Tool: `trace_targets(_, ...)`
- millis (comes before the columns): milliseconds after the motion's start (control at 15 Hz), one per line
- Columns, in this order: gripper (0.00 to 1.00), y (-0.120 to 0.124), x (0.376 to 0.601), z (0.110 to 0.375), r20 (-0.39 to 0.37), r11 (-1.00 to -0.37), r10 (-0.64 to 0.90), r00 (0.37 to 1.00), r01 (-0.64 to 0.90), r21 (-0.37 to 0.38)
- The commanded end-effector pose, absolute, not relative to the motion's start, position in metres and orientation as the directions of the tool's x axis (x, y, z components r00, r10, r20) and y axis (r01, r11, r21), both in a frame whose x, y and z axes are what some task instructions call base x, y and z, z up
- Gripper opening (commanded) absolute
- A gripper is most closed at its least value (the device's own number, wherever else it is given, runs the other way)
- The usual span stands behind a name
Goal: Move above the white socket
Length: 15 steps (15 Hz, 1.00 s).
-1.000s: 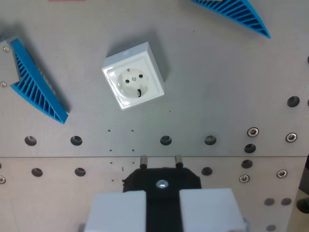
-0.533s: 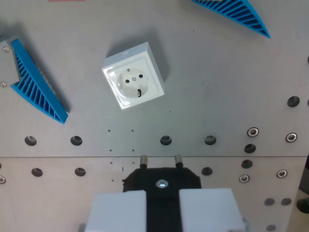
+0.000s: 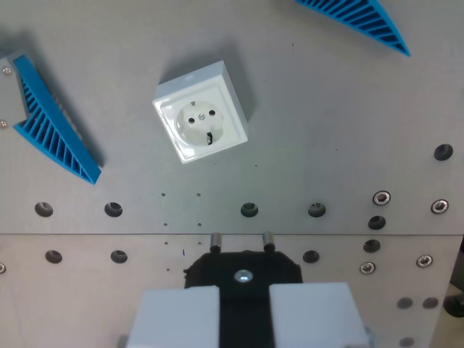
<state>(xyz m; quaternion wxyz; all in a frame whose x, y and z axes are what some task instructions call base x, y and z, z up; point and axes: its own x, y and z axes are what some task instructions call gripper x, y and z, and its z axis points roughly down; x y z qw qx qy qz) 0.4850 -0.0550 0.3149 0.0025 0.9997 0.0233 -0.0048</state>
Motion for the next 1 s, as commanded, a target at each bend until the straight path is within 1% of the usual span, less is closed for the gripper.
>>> trace_targets(67,0.00,-0.054,0.482,0.307,0.027,-0.995,0.100,0.995,0.099,0.009)
trace_targets(533,0.00,-0.051,0.478,0.285,0.054,-0.988,0.154,0.987,0.153,0.018)
trace_targets(1000,0.00,-0.047,0.474,0.254,0.050,-0.975,0.221,0.974,0.220,0.025)
